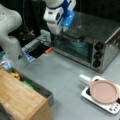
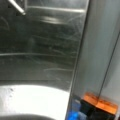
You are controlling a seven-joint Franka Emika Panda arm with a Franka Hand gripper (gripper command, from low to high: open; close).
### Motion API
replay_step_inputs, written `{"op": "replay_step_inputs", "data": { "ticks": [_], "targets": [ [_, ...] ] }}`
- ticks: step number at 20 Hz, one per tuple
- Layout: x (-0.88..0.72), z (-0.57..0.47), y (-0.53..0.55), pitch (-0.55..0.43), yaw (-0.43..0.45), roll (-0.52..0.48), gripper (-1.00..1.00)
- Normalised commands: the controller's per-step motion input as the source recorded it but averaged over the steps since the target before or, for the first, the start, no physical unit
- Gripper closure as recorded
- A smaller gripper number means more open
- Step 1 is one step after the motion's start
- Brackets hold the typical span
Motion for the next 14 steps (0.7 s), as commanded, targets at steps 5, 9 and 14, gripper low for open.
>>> {"op": "replay_step_inputs", "data": {
  "ticks": [5,9,14],
  "targets": [
    [-0.03,-0.1,0.41,-0.11,-0.179,0.114,-1.0],
    [0.01,-0.16,0.27,-0.082,-0.167,0.119,-1.0],
    [0.0,-0.15,0.05,-0.039,-0.144,0.153,-1.0]
  ]
}}
